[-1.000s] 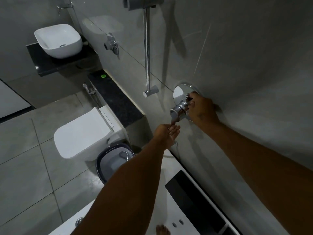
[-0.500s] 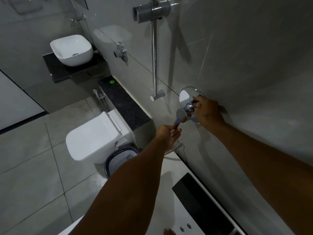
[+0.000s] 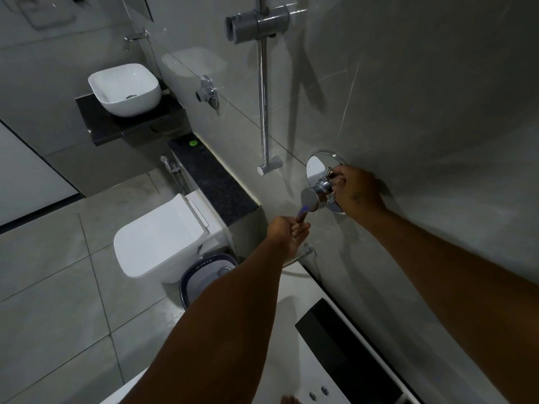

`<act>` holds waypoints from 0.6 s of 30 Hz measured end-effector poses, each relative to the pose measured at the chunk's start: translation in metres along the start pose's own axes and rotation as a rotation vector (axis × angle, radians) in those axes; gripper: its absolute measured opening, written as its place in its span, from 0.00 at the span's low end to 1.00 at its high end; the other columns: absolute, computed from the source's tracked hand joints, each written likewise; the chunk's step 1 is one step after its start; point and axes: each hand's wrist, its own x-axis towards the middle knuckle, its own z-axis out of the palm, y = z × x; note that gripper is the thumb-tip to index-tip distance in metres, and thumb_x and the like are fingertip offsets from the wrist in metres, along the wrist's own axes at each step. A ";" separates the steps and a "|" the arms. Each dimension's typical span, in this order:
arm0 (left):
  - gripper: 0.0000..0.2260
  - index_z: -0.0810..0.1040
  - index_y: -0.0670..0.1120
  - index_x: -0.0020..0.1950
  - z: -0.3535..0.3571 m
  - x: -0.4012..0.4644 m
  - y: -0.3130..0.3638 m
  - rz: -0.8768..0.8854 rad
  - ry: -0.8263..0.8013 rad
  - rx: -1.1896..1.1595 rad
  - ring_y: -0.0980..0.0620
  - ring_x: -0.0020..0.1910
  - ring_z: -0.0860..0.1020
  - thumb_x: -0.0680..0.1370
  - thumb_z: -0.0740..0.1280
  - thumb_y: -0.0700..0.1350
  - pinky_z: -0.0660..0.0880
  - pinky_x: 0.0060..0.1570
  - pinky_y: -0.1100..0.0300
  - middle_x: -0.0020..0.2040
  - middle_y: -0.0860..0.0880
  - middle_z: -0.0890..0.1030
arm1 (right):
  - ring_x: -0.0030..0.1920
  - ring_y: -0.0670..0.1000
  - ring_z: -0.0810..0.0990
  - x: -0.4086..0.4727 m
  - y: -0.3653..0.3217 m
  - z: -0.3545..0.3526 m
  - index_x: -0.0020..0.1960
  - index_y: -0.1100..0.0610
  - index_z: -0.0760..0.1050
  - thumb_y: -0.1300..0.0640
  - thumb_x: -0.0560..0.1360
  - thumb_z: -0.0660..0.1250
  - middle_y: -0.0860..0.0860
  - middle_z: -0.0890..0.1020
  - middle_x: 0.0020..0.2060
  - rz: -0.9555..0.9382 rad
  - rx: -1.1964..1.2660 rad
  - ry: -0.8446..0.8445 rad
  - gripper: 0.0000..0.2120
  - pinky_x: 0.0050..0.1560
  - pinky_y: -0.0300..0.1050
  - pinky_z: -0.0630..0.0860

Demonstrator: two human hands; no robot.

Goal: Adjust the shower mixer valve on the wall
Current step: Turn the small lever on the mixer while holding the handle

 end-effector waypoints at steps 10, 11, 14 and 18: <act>0.22 0.83 0.37 0.27 0.005 -0.012 0.007 0.064 0.012 0.003 0.51 0.31 0.63 0.74 0.53 0.34 0.69 0.43 0.58 0.30 0.48 0.62 | 0.50 0.58 0.83 0.003 -0.003 -0.002 0.55 0.58 0.82 0.64 0.76 0.60 0.58 0.85 0.50 0.002 0.032 0.028 0.13 0.52 0.46 0.79; 0.21 0.82 0.38 0.25 0.004 -0.011 0.009 0.065 0.020 0.009 0.51 0.31 0.61 0.73 0.54 0.34 0.68 0.42 0.58 0.30 0.48 0.61 | 0.50 0.57 0.84 0.003 -0.003 -0.002 0.55 0.58 0.82 0.63 0.76 0.61 0.58 0.85 0.50 0.007 0.039 0.029 0.13 0.52 0.47 0.80; 0.08 0.71 0.45 0.28 0.001 -0.011 0.015 0.077 0.074 0.051 0.52 0.31 0.59 0.64 0.58 0.35 0.65 0.38 0.59 0.27 0.48 0.65 | 0.49 0.57 0.84 0.005 -0.004 -0.002 0.54 0.58 0.83 0.62 0.76 0.62 0.58 0.86 0.48 0.019 0.046 0.039 0.12 0.51 0.47 0.80; 0.09 0.62 0.49 0.31 -0.001 -0.009 0.018 0.085 0.065 0.035 0.52 0.28 0.57 0.62 0.58 0.36 0.61 0.35 0.59 0.29 0.49 0.60 | 0.47 0.58 0.84 0.005 -0.004 -0.002 0.50 0.59 0.83 0.61 0.75 0.63 0.59 0.86 0.46 0.002 0.008 0.055 0.11 0.49 0.46 0.78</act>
